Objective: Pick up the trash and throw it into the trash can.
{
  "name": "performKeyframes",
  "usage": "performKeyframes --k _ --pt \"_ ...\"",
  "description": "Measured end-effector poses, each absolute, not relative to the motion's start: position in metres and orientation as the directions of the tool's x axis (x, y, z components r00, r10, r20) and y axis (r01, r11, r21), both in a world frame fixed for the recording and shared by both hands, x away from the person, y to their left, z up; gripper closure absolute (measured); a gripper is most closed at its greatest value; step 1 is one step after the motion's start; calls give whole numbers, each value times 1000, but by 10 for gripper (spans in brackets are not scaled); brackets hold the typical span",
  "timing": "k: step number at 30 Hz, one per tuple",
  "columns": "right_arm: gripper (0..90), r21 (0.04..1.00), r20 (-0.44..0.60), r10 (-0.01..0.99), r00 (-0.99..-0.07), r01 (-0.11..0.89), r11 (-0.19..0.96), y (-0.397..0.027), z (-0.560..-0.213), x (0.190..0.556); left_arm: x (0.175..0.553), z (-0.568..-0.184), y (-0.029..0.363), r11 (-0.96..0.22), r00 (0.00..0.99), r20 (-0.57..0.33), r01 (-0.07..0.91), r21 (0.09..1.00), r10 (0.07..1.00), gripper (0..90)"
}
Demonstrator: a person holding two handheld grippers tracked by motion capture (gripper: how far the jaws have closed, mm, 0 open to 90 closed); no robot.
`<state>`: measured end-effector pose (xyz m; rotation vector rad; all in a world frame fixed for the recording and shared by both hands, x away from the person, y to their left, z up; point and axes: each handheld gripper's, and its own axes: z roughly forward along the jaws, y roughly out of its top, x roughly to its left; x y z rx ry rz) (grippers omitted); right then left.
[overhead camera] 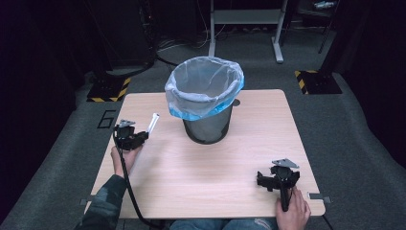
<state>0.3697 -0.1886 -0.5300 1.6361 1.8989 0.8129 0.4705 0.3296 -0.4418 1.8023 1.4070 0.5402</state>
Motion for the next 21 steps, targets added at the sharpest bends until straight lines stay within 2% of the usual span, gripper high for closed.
performKeyframes --k 11,21 --pt "0 718 9 988 -152 689 99 -189 -530 370 481 -410 332 -115 311 -81 565 817 947 787" --pt "0 718 9 988 -152 689 99 -189 -530 370 495 -368 315 -143 341 -40 493 858 939 787"
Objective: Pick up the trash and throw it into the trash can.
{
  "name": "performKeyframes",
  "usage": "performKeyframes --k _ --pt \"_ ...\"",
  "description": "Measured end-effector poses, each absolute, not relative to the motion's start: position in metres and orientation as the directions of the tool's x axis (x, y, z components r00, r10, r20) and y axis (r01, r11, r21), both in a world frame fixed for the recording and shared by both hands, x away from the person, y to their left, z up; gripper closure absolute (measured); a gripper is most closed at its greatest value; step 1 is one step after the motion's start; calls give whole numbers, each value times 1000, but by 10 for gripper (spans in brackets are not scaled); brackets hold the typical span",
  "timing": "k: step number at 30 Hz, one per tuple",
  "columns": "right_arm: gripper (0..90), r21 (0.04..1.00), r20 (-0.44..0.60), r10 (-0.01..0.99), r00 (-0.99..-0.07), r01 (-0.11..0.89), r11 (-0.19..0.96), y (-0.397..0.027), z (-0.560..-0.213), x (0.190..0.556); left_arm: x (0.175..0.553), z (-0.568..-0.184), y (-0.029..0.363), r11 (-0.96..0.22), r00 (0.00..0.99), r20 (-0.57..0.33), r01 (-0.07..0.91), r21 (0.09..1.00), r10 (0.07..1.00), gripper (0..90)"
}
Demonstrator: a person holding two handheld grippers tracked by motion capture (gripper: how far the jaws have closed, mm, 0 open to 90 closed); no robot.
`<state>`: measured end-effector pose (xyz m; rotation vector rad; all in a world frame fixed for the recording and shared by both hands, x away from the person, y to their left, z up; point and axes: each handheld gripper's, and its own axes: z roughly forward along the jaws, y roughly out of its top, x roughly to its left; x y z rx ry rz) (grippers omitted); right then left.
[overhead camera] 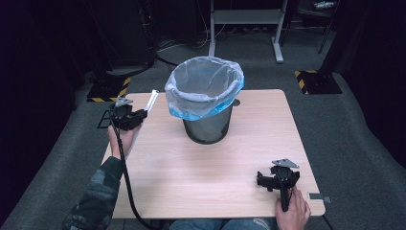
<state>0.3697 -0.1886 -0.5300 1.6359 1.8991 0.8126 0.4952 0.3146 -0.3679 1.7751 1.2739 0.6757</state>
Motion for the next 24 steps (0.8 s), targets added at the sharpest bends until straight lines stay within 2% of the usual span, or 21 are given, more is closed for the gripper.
performKeyframes --k 24 --pt "0 718 9 988 -152 689 99 -189 -530 370 508 -283 292 -176 369 21 392 903 929 787"
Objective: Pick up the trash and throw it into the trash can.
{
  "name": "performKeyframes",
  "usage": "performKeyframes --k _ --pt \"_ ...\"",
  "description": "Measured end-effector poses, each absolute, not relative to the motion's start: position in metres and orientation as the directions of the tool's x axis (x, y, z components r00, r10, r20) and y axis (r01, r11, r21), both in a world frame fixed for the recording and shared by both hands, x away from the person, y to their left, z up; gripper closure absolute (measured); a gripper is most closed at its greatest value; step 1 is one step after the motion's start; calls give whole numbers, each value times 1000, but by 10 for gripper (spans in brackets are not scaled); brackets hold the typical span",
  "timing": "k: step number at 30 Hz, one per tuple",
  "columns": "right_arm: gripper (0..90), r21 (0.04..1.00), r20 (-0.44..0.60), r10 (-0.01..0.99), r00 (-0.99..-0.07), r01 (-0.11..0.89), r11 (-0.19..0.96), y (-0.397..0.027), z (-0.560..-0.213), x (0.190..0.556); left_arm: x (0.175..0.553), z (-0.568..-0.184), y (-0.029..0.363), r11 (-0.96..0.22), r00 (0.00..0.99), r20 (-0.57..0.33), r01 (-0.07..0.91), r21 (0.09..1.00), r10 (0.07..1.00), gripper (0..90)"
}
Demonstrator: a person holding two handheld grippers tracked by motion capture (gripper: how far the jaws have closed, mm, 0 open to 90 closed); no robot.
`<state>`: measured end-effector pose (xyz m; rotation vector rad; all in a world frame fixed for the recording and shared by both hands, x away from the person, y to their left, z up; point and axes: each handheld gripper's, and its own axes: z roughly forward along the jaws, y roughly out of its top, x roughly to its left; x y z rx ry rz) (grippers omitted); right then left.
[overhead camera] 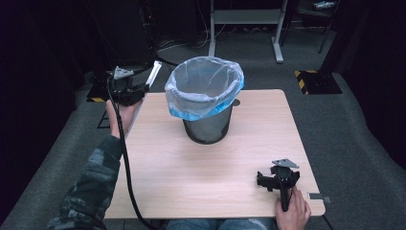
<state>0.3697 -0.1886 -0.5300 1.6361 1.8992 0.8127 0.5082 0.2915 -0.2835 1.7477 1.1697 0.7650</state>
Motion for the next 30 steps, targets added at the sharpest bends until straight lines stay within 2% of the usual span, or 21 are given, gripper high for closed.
performKeyframes --k 30 --pt "0 718 11 988 -152 689 98 -189 -530 370 538 -204 204 -237 500 76 268 934 863 786"
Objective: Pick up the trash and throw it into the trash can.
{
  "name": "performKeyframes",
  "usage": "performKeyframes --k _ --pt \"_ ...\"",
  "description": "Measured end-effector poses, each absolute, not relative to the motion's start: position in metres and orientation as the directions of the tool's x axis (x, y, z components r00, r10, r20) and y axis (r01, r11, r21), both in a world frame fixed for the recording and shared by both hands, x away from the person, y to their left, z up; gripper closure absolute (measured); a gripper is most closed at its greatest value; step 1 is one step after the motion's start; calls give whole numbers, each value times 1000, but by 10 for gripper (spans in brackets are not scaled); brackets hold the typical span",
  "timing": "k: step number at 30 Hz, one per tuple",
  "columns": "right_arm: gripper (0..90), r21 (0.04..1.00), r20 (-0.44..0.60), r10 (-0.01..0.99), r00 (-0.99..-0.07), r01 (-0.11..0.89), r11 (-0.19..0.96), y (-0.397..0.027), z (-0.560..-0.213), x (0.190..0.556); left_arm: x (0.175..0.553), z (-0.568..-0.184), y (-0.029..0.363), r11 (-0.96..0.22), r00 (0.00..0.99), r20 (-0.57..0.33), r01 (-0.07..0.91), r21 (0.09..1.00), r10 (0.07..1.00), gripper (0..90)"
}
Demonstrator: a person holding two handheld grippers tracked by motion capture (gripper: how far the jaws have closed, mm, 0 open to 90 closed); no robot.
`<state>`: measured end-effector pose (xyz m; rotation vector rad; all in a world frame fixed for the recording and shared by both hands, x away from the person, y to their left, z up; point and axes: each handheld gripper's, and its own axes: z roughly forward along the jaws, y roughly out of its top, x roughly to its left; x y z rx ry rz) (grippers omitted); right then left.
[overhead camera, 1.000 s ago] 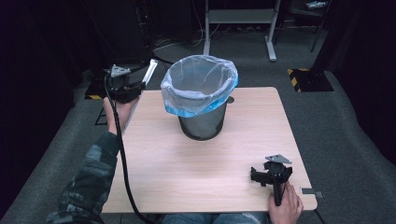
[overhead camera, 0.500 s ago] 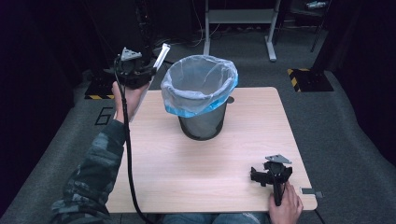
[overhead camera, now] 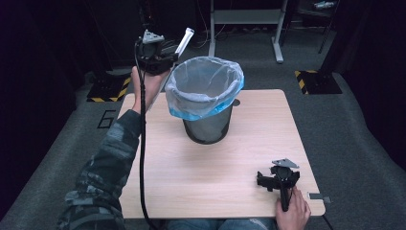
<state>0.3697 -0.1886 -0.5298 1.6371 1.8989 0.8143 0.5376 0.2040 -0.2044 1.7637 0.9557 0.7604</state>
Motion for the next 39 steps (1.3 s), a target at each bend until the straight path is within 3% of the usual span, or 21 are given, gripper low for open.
performKeyframes --k 39 --pt "0 718 10 988 -151 689 98 -189 -530 370 598 -198 96 -254 550 109 196 947 828 783"
